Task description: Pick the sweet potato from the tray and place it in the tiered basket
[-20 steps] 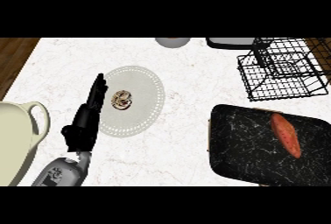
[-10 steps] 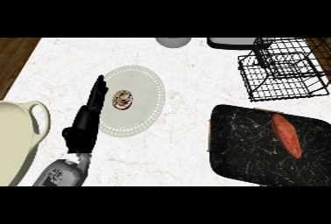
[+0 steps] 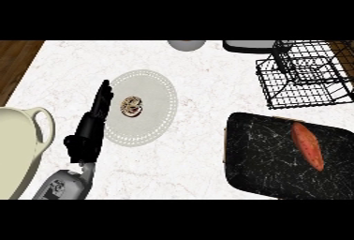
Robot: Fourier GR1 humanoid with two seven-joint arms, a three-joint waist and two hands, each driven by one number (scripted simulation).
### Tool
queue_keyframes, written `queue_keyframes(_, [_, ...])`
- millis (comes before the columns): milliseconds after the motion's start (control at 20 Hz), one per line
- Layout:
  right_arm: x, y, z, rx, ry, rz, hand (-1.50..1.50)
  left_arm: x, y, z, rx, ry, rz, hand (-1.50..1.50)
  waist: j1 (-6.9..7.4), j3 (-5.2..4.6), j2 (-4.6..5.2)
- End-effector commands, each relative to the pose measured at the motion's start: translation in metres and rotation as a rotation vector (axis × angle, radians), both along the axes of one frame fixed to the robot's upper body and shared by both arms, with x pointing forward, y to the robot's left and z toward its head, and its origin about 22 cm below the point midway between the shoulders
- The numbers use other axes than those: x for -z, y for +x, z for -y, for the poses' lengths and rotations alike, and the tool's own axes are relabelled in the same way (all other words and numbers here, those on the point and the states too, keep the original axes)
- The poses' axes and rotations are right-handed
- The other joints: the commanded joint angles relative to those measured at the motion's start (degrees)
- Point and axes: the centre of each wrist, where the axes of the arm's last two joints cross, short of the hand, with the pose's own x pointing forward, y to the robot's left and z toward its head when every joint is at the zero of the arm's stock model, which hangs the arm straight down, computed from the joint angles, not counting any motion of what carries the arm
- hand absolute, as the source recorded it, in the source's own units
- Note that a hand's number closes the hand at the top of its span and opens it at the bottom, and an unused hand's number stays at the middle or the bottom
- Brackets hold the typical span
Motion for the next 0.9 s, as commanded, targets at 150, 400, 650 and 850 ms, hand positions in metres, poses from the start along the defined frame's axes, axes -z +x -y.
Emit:
queue_keyframes(150, [0.018, 0.006, 0.002, -0.152, -0.043, -0.052, -1.5, -0.005, 0.004, -0.004, -0.003, 0.001, 0.003, 0.0, 0.16, 0.01, 0.04])
queue_keyframes(400, [0.036, 0.007, 0.0, -0.242, -0.074, 0.052, -1.5, -0.009, 0.003, -0.005, 0.003, 0.004, -0.006, 0.0, 0.43, -0.05, -0.05])
queue_keyframes(650, [0.083, 0.02, 0.036, -0.239, -0.108, 0.119, -1.5, -0.018, 0.008, 0.004, 0.022, 0.016, 0.018, 0.0, 1.17, -0.18, 0.13])
queue_keyframes(850, [0.109, 0.019, 0.084, -0.194, -0.125, 0.117, -1.5, 0.004, -0.002, 0.005, 0.007, 0.012, -0.012, 0.0, -0.06, -0.41, -0.28])
